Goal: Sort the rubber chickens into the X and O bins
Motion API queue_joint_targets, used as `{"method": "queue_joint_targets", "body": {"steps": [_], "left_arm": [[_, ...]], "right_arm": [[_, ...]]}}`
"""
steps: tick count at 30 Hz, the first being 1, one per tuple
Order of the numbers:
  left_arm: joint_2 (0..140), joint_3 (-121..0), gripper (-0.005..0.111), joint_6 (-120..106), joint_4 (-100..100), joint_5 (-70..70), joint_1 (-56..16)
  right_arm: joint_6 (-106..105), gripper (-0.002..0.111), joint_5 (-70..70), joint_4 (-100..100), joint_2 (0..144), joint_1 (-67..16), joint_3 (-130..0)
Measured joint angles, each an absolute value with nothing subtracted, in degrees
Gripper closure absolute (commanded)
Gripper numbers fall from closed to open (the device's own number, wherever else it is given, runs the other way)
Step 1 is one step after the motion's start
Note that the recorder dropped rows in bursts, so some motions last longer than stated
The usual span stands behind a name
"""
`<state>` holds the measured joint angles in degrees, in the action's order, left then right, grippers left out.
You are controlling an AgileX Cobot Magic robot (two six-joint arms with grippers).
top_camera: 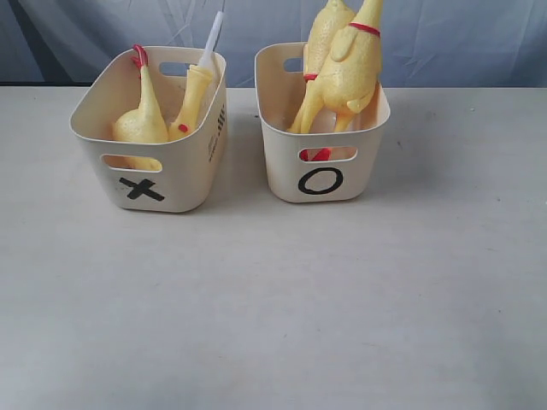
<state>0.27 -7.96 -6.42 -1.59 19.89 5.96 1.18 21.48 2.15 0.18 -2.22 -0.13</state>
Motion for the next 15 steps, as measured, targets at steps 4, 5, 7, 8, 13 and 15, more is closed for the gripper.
{"method": "queue_joint_targets", "body": {"steps": [4, 5, 7, 8, 13, 15], "left_arm": [[0.27, -7.43, 0.107, -6.42, -1.7, 18.4, 5.96], [0.27, -7.43, 0.107, -6.42, -1.7, 18.36, 5.96], [0.27, -7.43, 0.107, -6.42, -2.01, 18.25, 5.96], [0.27, -7.43, 0.107, -6.42, -2.3, 18.25, 5.96], [0.27, -7.43, 0.107, -6.42, -4.07, 19.25, 5.96], [0.27, -7.43, 0.107, -6.42, -5.05, 20.16, 5.96]], "right_arm": [[1.18, 0.108, 21.48, 2.15, 0.18, -2.22, -0.13], [1.18, 0.108, 21.48, 2.15, 0.18, -2.22, -0.13], [1.18, 0.108, 21.48, 2.15, 0.18, -2.22, -0.13], [1.18, 0.108, 21.48, 2.15, 0.18, -2.22, -0.13], [1.18, 0.108, 21.48, 2.15, 0.18, -2.22, -0.13], [1.18, 0.108, 21.48, 2.15, 0.18, -2.22, -0.13]]}}
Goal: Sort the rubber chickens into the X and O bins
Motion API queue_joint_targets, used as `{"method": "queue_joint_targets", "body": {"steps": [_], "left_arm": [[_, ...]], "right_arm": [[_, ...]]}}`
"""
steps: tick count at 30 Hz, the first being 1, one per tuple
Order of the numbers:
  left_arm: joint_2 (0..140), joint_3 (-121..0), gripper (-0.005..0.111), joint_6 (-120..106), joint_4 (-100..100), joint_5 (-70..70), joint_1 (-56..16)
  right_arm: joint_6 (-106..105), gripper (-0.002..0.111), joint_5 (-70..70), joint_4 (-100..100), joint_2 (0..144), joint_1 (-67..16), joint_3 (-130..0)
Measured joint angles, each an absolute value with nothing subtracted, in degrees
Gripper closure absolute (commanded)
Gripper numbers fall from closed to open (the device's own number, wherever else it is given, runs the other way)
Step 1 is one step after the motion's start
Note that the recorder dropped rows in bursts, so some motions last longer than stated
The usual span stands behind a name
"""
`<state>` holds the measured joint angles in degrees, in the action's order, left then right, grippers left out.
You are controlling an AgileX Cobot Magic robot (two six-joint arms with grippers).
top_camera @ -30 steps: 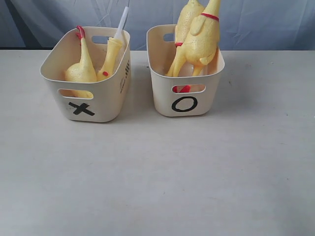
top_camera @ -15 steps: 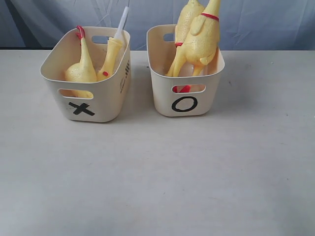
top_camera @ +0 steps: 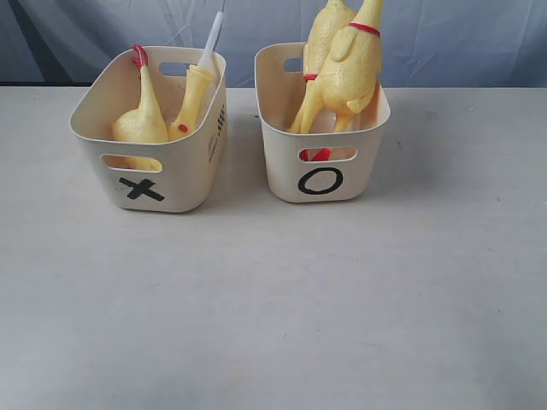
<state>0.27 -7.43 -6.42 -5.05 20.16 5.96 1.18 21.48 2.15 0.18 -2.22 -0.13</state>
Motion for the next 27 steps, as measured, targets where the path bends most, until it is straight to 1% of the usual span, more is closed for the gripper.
{"method": "queue_joint_targets", "body": {"steps": [5, 11, 17, 23, 27], "left_arm": [[0.27, -7.43, 0.107, -6.29, -5.84, 21.25, 5.84], [0.27, -7.43, 0.107, -6.29, -6.04, 21.15, 2.1], [0.27, -7.01, 0.107, -5.95, -4.51, 20.69, 1.63], [0.27, -0.66, 0.107, -1.94, -4.49, 15.6, 1.63], [0.27, -0.24, 0.107, -1.58, -4.16, 14.46, 1.63]], "right_arm": [[1.18, 0.108, 21.48, 2.15, 0.18, -2.22, -0.13], [1.18, 0.108, 21.48, 2.15, 0.18, -2.22, -0.13], [1.18, 0.108, 21.48, 2.15, 0.18, -2.22, -0.13], [1.18, 0.108, 21.48, 2.15, 0.18, -2.22, -0.13], [1.18, 0.108, 21.48, 2.15, 0.18, -2.22, -0.13]]}}
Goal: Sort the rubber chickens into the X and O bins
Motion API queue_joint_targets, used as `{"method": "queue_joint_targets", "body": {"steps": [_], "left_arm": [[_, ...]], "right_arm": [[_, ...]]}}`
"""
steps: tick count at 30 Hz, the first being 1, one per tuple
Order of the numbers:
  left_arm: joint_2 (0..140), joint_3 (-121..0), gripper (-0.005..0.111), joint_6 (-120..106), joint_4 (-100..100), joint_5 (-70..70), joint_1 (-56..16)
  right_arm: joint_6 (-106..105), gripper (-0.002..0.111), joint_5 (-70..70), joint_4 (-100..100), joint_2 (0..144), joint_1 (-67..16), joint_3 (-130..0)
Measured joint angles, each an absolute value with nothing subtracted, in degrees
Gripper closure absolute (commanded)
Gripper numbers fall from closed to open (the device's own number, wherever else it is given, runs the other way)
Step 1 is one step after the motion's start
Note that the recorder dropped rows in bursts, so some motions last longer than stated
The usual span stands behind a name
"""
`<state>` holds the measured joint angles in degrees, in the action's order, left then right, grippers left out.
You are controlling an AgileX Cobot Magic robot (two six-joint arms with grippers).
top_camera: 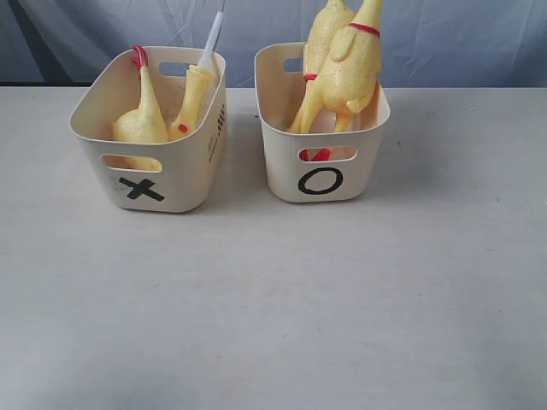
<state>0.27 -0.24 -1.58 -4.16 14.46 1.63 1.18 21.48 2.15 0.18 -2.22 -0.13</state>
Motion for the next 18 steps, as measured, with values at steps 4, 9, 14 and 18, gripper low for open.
{"method": "queue_joint_targets", "body": {"steps": [4, 9, 14, 18], "left_arm": [[0.27, -0.24, 0.107, -1.58, -4.16, 14.21, 1.63], [0.27, -0.24, 0.107, -1.58, -4.16, 14.0, 1.63], [0.27, -0.24, 0.107, -3.34, -4.16, 14.0, 1.63], [0.27, -0.24, 0.107, -3.68, -4.16, 14.0, 1.63]], "right_arm": [[1.18, 0.108, 21.48, 2.15, 0.18, -2.22, -0.13], [1.18, 0.108, 21.48, 2.15, 0.18, -2.22, -0.13], [1.18, 0.108, 21.48, 2.15, 0.18, -2.22, -0.13], [1.18, 0.108, 21.48, 2.15, 0.18, -2.22, -0.13]]}}
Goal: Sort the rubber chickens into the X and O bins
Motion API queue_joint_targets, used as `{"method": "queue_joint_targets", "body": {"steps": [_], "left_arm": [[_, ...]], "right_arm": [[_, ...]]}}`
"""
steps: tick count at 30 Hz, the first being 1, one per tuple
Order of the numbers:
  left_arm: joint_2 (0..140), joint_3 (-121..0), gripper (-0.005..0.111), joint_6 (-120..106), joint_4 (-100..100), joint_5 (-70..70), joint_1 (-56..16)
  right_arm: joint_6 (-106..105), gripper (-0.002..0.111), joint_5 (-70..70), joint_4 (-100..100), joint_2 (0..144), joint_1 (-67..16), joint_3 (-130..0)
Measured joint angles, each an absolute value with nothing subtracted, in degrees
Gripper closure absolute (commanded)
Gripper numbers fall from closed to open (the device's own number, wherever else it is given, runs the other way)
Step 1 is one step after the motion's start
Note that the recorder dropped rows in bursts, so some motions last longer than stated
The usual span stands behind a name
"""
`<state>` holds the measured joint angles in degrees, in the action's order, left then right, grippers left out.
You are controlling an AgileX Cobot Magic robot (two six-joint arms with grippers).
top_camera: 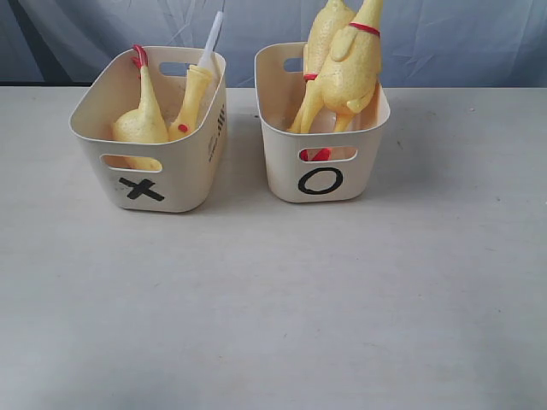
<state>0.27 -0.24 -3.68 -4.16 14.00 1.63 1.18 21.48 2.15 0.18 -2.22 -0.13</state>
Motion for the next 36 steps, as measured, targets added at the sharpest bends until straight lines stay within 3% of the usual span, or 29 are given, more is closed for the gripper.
{"method": "queue_joint_targets", "body": {"steps": [36], "left_arm": [[0.27, -0.24, 0.107, -3.68, -2.71, 13.66, 1.63]], "right_arm": [[1.19, 0.108, 21.48, 2.15, 0.18, -2.22, -0.13]]}}
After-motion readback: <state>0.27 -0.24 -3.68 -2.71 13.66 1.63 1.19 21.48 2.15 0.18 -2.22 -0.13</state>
